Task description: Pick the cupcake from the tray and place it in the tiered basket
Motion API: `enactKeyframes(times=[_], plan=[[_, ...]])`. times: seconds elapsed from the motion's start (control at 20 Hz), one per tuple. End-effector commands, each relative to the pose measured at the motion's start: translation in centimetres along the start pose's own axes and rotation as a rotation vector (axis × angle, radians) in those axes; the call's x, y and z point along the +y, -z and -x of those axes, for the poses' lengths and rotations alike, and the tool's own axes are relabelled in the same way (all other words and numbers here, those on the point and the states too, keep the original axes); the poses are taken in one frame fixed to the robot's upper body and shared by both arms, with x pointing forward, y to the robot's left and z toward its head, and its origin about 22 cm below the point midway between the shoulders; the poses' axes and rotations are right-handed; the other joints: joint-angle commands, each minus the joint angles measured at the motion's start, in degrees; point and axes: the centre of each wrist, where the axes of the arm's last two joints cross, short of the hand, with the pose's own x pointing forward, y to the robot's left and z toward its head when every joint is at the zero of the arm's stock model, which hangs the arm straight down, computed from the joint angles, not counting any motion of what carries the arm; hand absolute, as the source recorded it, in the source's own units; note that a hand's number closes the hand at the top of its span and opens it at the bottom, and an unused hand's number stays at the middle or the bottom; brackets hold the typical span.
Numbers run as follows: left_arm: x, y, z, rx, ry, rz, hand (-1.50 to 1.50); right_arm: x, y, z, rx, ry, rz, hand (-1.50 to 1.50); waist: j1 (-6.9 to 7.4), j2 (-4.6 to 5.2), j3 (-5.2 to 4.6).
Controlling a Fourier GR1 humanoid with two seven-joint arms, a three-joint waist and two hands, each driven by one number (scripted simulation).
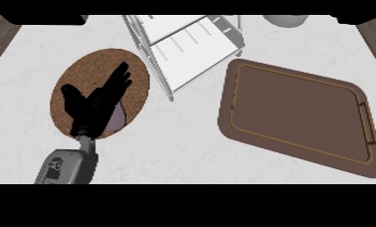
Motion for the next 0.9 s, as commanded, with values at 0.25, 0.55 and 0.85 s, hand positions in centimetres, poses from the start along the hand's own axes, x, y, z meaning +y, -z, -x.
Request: enactKeyframes(times=[0.25, 0.55, 0.85], plan=[[-0.2, -0.7, 0.4, -0.016, 0.007, 0.000, 0.00, 2.9, 6.7, -5.7, 0.050, 0.064, -0.019, 1.50, 0.65, 0.13, 0.00], [-1.4, 0.6, -0.6, -0.019, 0.003, 0.018, 0.00, 6.5, 10.6, -6.2, 0.079, 0.084, -0.001, 1.50, 0.90, 0.47, 0.00], [-1.1, 0.2, -0.3, 0.000, 0.007, 0.034, 0.00, 12.9, 12.3, -4.7, 0.047, 0.137, -0.030, 1.50, 1.25, 0.61, 0.01]])
